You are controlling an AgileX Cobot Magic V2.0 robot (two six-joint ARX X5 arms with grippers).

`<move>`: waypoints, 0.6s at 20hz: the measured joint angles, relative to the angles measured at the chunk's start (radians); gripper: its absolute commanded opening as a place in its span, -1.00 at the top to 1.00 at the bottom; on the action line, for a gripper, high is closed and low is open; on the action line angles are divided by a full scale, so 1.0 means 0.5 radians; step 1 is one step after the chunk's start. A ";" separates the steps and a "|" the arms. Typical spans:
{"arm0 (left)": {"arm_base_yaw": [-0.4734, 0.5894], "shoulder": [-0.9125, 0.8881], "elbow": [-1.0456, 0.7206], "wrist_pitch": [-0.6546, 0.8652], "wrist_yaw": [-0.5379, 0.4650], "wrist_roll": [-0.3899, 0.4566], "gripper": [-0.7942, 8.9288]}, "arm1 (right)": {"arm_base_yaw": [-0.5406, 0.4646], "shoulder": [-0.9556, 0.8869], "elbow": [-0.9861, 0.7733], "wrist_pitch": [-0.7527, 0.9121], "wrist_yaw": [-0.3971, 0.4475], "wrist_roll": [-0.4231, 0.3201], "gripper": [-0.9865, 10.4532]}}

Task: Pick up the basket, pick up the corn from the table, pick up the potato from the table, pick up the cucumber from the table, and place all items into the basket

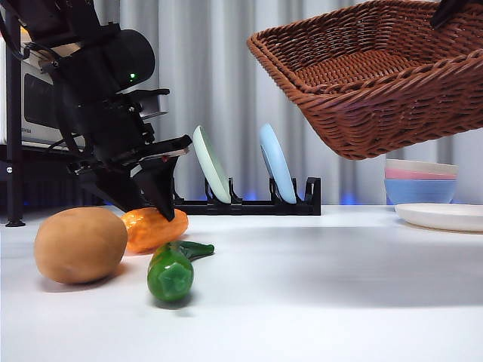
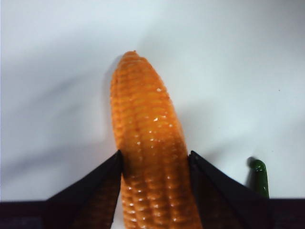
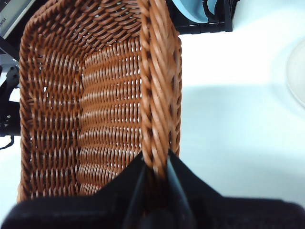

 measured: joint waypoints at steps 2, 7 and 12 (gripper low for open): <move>0.001 -0.022 0.026 -0.109 0.000 0.011 0.85 | 0.000 0.021 0.000 0.024 0.006 0.000 0.86; 0.023 -0.543 0.157 -0.247 0.000 0.020 0.85 | 0.003 0.285 0.001 0.208 0.004 0.053 0.86; -0.089 -1.121 0.212 -0.213 0.010 -0.095 0.85 | 0.115 0.615 0.001 0.452 -0.003 0.196 0.86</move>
